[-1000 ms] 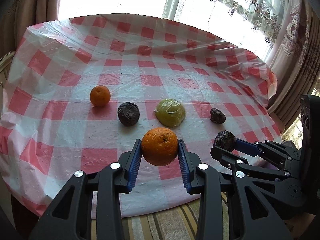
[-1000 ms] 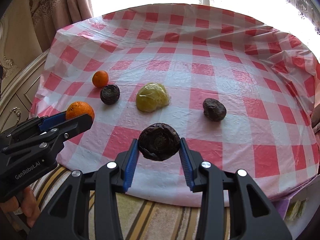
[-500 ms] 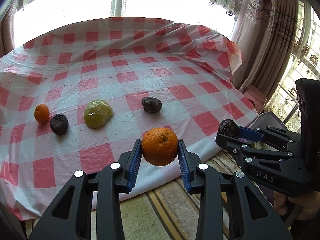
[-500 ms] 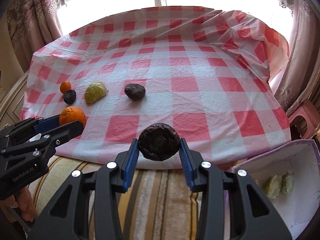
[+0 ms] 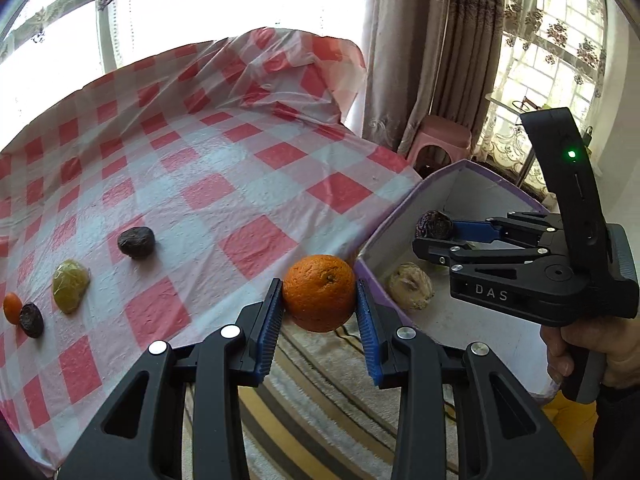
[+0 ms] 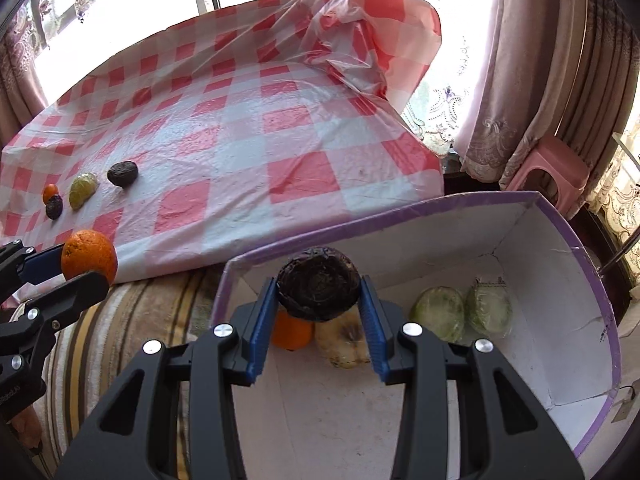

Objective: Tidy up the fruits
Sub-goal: 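Lift the orange and beet and carry both over the white box, then lower the orange and beet into the box and open both grippers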

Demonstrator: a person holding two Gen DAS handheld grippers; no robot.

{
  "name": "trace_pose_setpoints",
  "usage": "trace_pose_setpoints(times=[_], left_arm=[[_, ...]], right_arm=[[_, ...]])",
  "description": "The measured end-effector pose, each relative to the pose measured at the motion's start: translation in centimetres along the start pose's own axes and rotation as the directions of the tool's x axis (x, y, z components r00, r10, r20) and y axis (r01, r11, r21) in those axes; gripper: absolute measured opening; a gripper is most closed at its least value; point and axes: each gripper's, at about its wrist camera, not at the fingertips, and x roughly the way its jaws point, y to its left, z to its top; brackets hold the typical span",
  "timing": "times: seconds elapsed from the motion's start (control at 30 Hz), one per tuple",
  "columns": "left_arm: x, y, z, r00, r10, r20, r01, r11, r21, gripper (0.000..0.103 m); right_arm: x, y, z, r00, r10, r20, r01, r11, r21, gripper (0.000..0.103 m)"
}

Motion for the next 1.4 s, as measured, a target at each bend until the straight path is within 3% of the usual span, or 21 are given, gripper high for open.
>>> trace_pose_setpoints(times=[0.23, 0.37, 0.57, 0.67, 0.83, 1.1, 1.27, 1.4], left_arm=[[2.3, -5.0, 0.7, 0.998, -0.050, -0.035, 0.055, 0.988, 0.144, 0.034], [4.0, -7.9, 0.3, 0.994, -0.056, -0.089, 0.077, 0.963, 0.259, 0.034], [6.4, -12.0, -1.0, 0.985, -0.013, -0.171, 0.092, 0.882, 0.463, 0.034], [7.4, -13.3, -1.8, 0.985, 0.054, -0.165, 0.049, 0.827, 0.561, 0.034], [8.9, -13.9, -2.7, 0.976, 0.093, -0.199, 0.054, 0.776, 0.628, 0.034], [10.5, -13.7, -2.7, 0.953, 0.092, -0.287, 0.111, 0.779, 0.618, 0.034], [12.1, -13.0, -2.3, 0.924, 0.097, -0.371, 0.142, 0.812, 0.566, 0.034], [13.0, -12.9, -2.0, 0.918, 0.136, -0.373, 0.109, 0.817, 0.566, 0.034]], right_arm=[[1.2, -3.1, -1.0, 0.993, -0.099, -0.071, 0.098, 0.995, -0.008, 0.041], [2.3, -4.2, -1.6, 0.985, -0.127, -0.115, 0.126, 0.992, -0.020, 0.041], [4.4, -5.1, -2.2, 0.972, -0.125, -0.198, 0.120, 0.992, -0.037, 0.041], [5.4, -5.0, -2.3, 0.962, -0.148, -0.231, 0.137, 0.989, -0.062, 0.041], [7.3, -4.7, -2.7, 0.939, -0.148, -0.312, 0.120, 0.987, -0.107, 0.041], [9.8, -4.0, -2.7, 0.903, -0.190, -0.385, 0.102, 0.966, -0.239, 0.041], [10.9, -3.6, -1.6, 0.906, -0.217, -0.362, 0.091, 0.938, -0.334, 0.041], [12.1, -3.0, -1.7, 0.902, -0.219, -0.372, 0.062, 0.919, -0.389, 0.041]])
